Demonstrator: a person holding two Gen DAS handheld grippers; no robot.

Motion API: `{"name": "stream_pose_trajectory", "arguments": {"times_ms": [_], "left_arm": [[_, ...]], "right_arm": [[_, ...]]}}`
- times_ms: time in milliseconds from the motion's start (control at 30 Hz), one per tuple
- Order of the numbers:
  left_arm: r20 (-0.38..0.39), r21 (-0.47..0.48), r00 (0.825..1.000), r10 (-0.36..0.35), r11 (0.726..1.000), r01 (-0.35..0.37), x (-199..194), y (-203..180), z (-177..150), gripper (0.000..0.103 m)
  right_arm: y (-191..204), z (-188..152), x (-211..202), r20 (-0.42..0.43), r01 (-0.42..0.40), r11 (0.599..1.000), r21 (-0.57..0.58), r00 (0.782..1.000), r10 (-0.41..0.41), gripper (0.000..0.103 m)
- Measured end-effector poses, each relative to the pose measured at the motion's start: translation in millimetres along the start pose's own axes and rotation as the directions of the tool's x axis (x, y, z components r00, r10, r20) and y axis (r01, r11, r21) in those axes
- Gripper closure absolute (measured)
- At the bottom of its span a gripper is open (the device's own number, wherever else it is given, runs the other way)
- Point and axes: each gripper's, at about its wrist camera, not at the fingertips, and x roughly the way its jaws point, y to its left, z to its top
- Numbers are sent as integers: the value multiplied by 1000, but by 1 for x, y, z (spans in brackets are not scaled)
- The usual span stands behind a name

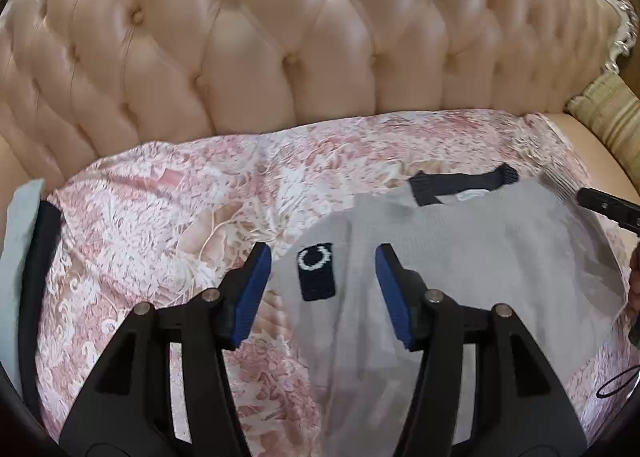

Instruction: Fold clothes

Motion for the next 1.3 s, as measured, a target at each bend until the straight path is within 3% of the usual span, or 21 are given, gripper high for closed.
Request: {"name": "stream_pose_trajectory", "arguments": {"times_ms": [100,167,200,233,267,300,333,467,667,1300], "left_arm": [[-33,-6,999,-14,1000,14,12,-2,-1,44],[-74,-33,995,-61,998,58,25,-1,-3,44],[-106,-58,989,-99,994,94,33,-1,-5,48],[-126,-69,985,-118,992,110,38,-1,-7,60],[-124,-55,987,-100,994,94,39,-3,-8,93],[-122,-41,989,-82,996,78,39,-5,-9,94],[-114,-22,992,-62,998,59,38,-7,-10,95],[-46,42,999,17,999,-15,22,-18,-8,95],[-1,78,999,48,996,-47,13,-23,1,95],[-2,94,998,70,993,-70,18,-26,-3,95]], "right_arm": [[4,-2,4,-11,7,1000,-19,1000,-7,31],[7,-3,6,-14,19,999,-39,1000,-19,31],[9,-3,7,-14,26,998,-51,1000,-26,31],[10,-4,7,-11,32,998,-61,999,-33,37],[12,-4,7,-8,39,997,-70,999,-40,68],[12,-4,7,-6,51,996,-76,999,-52,89],[12,-3,7,-5,64,995,-81,998,-65,98],[13,-2,3,21,80,993,-90,997,-79,98],[15,1,-3,47,91,992,-93,995,-86,98],[11,-1,3,25,80,993,-87,997,-78,98]]}}
